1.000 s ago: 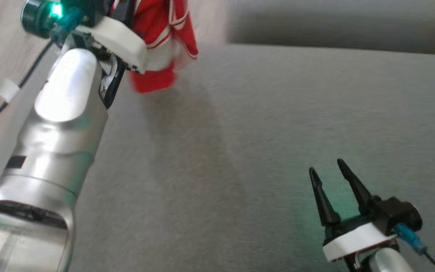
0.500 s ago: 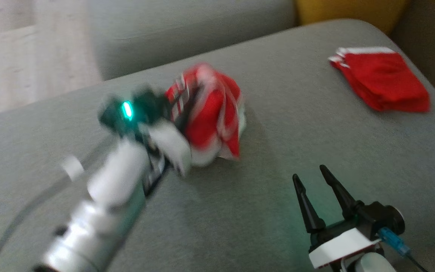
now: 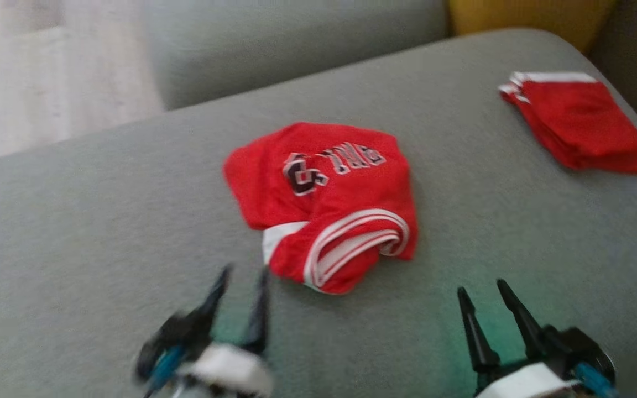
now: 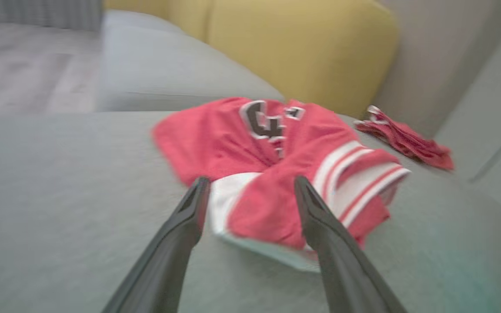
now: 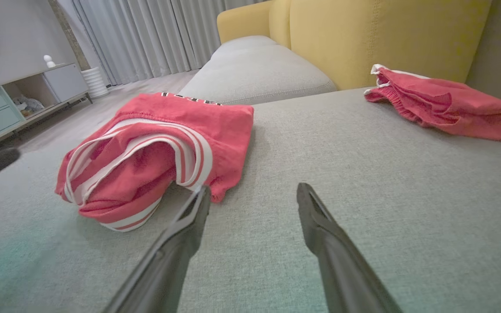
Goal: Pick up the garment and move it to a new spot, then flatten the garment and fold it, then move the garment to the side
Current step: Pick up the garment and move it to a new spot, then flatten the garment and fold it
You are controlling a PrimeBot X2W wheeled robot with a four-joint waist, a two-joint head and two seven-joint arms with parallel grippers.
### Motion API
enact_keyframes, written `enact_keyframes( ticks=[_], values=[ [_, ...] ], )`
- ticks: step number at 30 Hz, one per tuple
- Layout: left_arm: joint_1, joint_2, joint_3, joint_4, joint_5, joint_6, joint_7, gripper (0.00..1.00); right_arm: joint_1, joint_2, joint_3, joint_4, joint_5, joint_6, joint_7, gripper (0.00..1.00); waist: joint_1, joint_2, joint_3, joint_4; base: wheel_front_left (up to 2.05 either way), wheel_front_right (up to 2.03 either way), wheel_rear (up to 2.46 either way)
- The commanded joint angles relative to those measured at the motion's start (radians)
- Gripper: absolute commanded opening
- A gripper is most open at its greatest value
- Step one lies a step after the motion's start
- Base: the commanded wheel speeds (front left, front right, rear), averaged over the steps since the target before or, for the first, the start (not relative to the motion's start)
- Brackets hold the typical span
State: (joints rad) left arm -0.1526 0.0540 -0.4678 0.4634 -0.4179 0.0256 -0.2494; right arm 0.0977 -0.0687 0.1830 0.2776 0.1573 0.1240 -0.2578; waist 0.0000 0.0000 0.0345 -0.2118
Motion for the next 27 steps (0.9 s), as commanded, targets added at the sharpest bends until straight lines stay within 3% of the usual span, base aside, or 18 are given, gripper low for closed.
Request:
enact_keyframes(
  ticks=[1, 5, 8, 14, 18, 27],
  values=[
    [0.005, 0.008, 0.053, -0.036, 0.007, 0.008, -0.012, 1.00, -0.018, 0.005, 0.015, -0.028, 0.004, 0.007, -0.004, 1.00, 0.0000, 0.0000, -0.080, 0.107, 0.00, 0.00, 0.00],
    [0.192, -0.001, 0.221, -0.218, 0.059, 0.035, -0.012, 1.00, 0.015, 0.011, -0.027, -0.039, 0.016, 0.007, -0.004, 1.00, 0.0000, 0.0000, -0.120, 0.186, 0.00, 0.00, 0.00],
    [0.301, -0.003, 0.286, -0.333, 0.087, 0.035, -0.012, 1.00, 0.041, 0.014, -0.039, -0.050, 0.021, 0.007, -0.004, 1.00, 0.0000, 0.0000, -0.162, 0.223, 0.00, 0.00, 0.00],
    [0.455, -0.003, 0.284, -0.478, 0.167, 0.051, -0.012, 1.00, 0.109, 0.017, -0.063, -0.079, 0.020, 0.007, -0.004, 1.00, 0.0000, 0.0000, -0.236, 0.256, 0.00, 0.00, 0.00],
    [0.490, -0.004, 0.275, -0.482, 0.237, 0.070, -0.012, 1.00, 0.133, 0.018, -0.062, -0.090, 0.005, 0.007, -0.004, 1.00, 0.0000, 0.0000, -0.254, 0.258, 0.00, 0.00, 0.00],
    [0.497, -0.004, 0.275, -0.472, 0.268, 0.088, -0.012, 1.00, 0.145, 0.018, -0.041, -0.084, 0.004, 0.007, -0.004, 1.00, 0.0000, 0.0000, -0.264, 0.253, 0.00, 0.00, 0.00]
  ],
)
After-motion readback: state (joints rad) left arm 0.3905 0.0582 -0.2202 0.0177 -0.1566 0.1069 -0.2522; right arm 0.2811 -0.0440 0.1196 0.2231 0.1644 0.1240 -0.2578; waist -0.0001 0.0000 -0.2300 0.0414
